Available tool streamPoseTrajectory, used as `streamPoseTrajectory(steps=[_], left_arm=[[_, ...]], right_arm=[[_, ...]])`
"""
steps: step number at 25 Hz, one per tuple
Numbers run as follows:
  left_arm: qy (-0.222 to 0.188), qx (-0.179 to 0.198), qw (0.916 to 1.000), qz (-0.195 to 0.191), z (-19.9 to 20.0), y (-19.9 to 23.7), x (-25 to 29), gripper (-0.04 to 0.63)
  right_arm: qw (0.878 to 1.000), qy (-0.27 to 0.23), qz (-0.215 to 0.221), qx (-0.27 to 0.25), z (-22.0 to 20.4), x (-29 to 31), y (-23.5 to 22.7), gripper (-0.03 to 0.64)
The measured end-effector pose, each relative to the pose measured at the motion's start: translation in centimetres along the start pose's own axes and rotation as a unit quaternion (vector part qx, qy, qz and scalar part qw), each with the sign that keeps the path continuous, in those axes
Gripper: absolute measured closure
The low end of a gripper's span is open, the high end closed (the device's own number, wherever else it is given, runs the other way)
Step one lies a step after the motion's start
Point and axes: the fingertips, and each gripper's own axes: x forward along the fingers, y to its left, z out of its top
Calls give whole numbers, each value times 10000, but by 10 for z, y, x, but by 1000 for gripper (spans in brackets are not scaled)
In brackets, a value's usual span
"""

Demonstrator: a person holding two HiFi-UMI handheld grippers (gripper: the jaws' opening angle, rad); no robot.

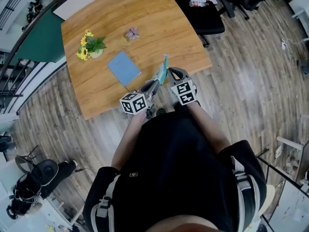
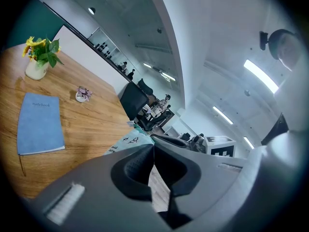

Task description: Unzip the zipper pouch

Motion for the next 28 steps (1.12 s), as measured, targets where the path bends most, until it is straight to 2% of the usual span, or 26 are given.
streamPoseTrajectory(steps=[22,28], left_arm=[[-207,-74,9997,119,24,8,24,588],[-185,36,9997,133,30,5,34,587]], right_arm=[[9998,4,102,-194,13,26,-32,607],[9998,-10,93,-192,16,32,-44,607]])
